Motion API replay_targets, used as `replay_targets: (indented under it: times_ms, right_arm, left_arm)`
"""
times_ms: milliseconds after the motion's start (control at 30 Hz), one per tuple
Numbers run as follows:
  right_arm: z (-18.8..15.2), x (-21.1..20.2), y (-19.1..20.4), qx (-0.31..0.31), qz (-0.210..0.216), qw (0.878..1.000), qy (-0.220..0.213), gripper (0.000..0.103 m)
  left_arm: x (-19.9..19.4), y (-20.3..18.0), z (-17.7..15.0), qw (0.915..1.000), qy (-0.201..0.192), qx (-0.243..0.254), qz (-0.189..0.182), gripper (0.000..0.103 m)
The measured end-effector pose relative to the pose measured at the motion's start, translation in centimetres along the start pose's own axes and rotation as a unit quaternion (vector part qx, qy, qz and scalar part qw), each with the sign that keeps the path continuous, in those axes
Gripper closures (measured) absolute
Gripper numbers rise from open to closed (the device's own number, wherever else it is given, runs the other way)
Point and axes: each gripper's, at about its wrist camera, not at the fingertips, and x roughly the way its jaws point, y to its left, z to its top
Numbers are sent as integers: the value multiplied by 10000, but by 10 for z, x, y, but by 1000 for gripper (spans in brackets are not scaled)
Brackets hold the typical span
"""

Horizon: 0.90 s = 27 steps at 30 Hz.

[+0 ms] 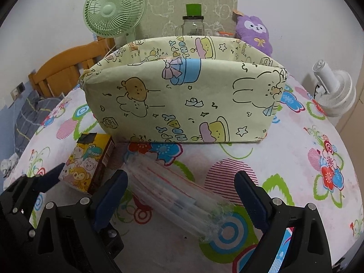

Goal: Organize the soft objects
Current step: 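Grasp the cartoon tissue pack with the left tool while the right tool grasps the clear plastic bag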

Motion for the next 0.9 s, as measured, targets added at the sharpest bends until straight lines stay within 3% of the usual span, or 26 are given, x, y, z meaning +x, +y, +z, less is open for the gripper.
replay_targets:
  times_ms: [33, 400, 900]
  right_arm:
    - [1, 1, 1, -13, 22, 10000, 18, 10]
    - [-3, 5, 8, -130, 219, 9995, 180, 33]
    - [-12, -9, 0, -174, -19, 9996, 213, 61]
  left_arm:
    - [-1, -2, -1, 10000, -13, 34, -64, 52]
    - [-10, -9, -8, 9999, -41, 131, -31, 53]
    - [-17, -23, -16, 9993, -45, 240, -270, 53]
